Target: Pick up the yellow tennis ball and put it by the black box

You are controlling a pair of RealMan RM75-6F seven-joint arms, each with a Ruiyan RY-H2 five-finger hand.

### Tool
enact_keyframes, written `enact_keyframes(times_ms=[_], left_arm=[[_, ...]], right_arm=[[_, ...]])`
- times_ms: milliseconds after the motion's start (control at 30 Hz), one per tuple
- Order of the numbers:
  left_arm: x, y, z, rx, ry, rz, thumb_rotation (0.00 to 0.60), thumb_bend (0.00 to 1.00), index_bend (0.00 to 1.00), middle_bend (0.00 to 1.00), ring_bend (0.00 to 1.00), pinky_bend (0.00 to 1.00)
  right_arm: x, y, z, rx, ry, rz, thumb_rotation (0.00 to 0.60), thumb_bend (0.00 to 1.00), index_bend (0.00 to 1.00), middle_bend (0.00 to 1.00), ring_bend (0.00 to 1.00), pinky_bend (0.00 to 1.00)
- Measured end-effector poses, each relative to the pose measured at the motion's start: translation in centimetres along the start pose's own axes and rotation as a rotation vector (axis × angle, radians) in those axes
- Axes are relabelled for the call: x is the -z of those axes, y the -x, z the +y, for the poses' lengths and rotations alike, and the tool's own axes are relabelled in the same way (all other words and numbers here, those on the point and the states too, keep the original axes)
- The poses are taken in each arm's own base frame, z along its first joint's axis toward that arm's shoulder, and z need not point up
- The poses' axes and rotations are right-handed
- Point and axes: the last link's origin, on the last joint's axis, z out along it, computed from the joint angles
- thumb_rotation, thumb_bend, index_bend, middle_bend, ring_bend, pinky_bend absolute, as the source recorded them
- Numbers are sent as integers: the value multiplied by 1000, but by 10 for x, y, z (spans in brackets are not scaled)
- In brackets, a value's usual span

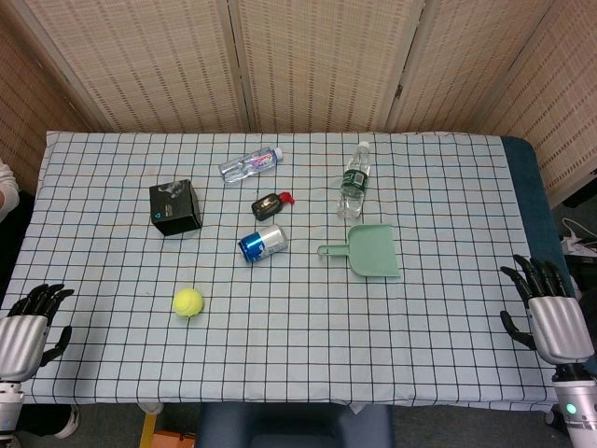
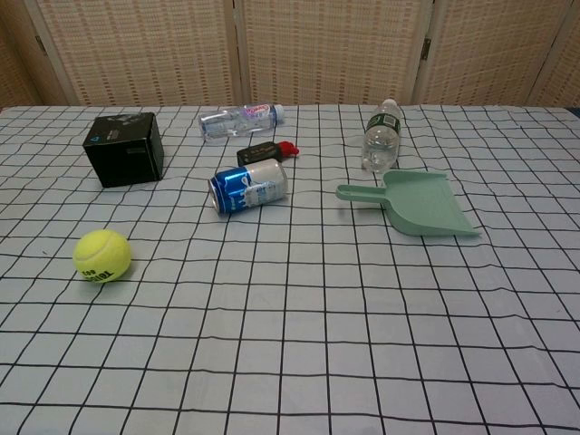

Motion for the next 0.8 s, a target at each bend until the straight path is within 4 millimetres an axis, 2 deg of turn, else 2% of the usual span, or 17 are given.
enact_keyframes(times_ms=[567,667,733,800], left_arm=[[3,1,5,0,27,-18,600,431,228,171,120,264],[4,1,7,34,36,-18,600,496,230,193,168,404],[4,1,9,59,45,-14,600,641,257,243,239,557],[4,3,11,68,53,-12,600,745,300,296,299,644]], right_arm=[[1,3,0,7,-3,-25,600,311,176,37,0,9],[1,2,-1,-1,-7,-31,600,311,176,37,0,9],[1,1,0,-6,-6,-27,600,311,176,37,0,9],[1,0,1,-10,-2,-21,600,311,176,37,0,9]])
